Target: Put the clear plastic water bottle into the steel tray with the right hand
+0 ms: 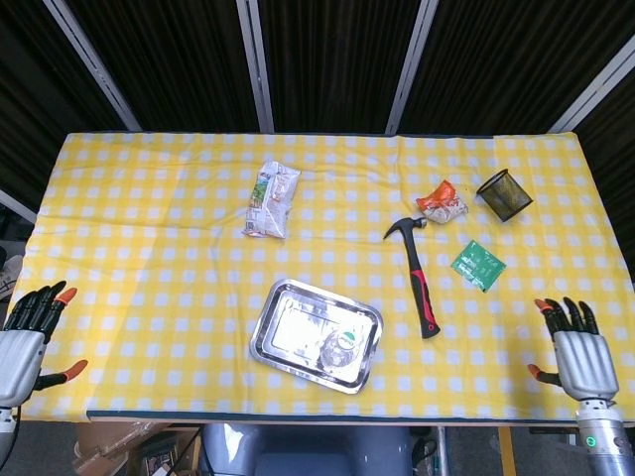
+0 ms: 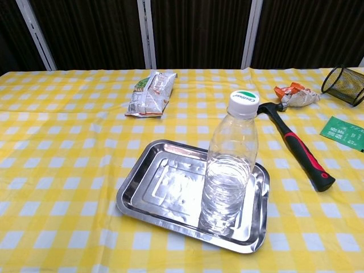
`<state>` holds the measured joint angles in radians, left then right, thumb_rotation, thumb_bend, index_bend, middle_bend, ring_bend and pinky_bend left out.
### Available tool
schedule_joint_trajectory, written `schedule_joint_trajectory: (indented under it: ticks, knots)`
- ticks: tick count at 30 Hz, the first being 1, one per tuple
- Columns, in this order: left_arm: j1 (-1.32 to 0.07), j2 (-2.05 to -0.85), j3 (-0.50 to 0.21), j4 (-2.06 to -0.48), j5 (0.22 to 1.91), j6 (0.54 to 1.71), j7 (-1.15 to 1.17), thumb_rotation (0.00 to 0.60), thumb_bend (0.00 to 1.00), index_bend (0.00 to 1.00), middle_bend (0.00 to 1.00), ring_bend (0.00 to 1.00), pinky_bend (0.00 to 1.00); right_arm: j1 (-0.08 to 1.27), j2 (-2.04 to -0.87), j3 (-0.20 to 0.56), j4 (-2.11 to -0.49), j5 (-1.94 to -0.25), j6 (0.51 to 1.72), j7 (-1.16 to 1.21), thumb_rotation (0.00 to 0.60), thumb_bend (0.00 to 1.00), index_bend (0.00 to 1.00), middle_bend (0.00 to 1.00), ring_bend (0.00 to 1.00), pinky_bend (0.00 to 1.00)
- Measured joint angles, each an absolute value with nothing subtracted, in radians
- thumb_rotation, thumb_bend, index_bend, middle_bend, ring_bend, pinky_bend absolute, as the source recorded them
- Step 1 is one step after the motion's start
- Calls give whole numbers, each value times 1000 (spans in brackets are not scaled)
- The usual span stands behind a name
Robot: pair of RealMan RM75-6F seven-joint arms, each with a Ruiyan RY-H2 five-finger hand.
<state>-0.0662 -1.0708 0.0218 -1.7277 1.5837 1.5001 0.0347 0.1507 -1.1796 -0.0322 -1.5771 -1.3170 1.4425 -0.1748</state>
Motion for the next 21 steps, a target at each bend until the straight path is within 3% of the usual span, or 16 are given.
schedule_joint_trajectory:
  ticks: [7, 21]
  knots:
    - [-70, -1075, 22, -1726, 1585, 1492, 44, 600, 182, 49, 0, 0, 0, 98, -1260, -26, -1375, -1427, 1544, -81, 600, 71, 165, 144, 0, 0]
    - [-72, -1077, 18, -1720, 1580, 1488, 48, 600, 182, 49, 0, 0, 0, 106, -1195, -78, -1450, -1570, 1494, -59, 600, 71, 175, 143, 0, 0]
